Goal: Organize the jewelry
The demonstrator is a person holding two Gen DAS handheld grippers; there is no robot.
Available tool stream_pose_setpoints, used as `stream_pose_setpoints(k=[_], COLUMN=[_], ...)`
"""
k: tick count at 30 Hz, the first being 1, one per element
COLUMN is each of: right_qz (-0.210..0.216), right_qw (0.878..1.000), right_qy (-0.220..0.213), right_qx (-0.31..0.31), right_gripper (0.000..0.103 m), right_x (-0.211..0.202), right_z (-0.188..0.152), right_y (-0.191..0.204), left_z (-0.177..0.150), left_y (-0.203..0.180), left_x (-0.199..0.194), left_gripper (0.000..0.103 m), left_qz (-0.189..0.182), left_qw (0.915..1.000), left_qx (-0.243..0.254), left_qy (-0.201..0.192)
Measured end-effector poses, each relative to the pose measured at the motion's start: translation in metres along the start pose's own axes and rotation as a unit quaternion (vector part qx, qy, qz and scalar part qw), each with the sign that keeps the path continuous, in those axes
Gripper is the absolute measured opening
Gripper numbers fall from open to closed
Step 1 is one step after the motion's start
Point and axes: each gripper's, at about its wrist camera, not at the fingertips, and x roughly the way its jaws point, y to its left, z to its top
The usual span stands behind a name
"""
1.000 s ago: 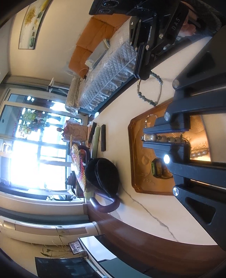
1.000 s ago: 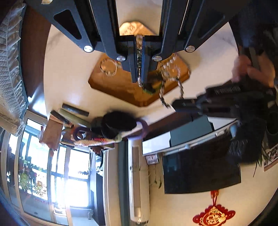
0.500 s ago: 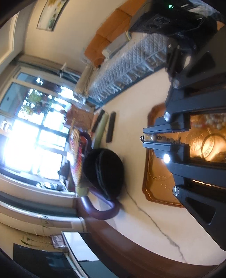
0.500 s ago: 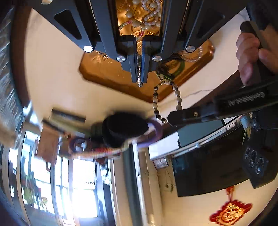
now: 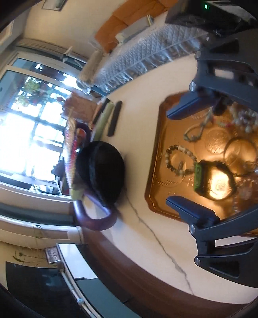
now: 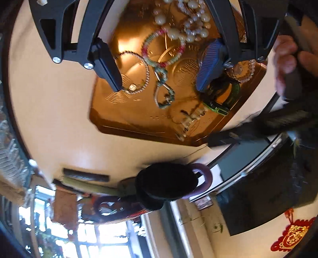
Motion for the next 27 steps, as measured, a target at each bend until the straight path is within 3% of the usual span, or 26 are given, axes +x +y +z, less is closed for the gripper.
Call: stream_pose_setpoints(k=[4,9,13,20,25,27], right_qz=[-0.013,-0.049,-0.050,-0.048,-0.075,-0.088], right_qw=[1.000,0.998,0.997,0.997,0.995,0.993], right_qy=[-0.008,-0.032,-0.050,-0.036,-0.039,-0.043], right_qx=[0.009,0.007,0.023,0.054,0.058,0.063], right_gripper=[0.075,0.083,0.085,0.086,0.087,0.091], right_x=[-0.035,-0.095,-0.138,-0.175,-0.195,-0.202], right_z=[-0.005,-0.016,-0.029,-0.056,-0.082,-0.088], right_y=[0.013,0.040,0.059,0.075,0.081,0.081], left_z=[-0.010,-0.027,-0.042,-0.078,-0.096,-0.101], left_y=[-0.021,-0.054,-0.075,-0.088,-0.097,-0.100], left_x=[-0.053,-0.112,-0.148,-0.186,-0.199,-0.205], left_gripper=[0.088,0.088,0.088,0.090,0.091,0.091], left_qz=[-0.005,0.071,0.115,0.124,0.121,0.120], left_qw=[0.9999,0.9967,0.9905,0.9889,0.9886,0.9895], left_qx=[0.004,0.034,0.071,0.081,0.087,0.080], left_qy=[-0.009,-0.019,-0.023,-0.010,0.020,0.011])
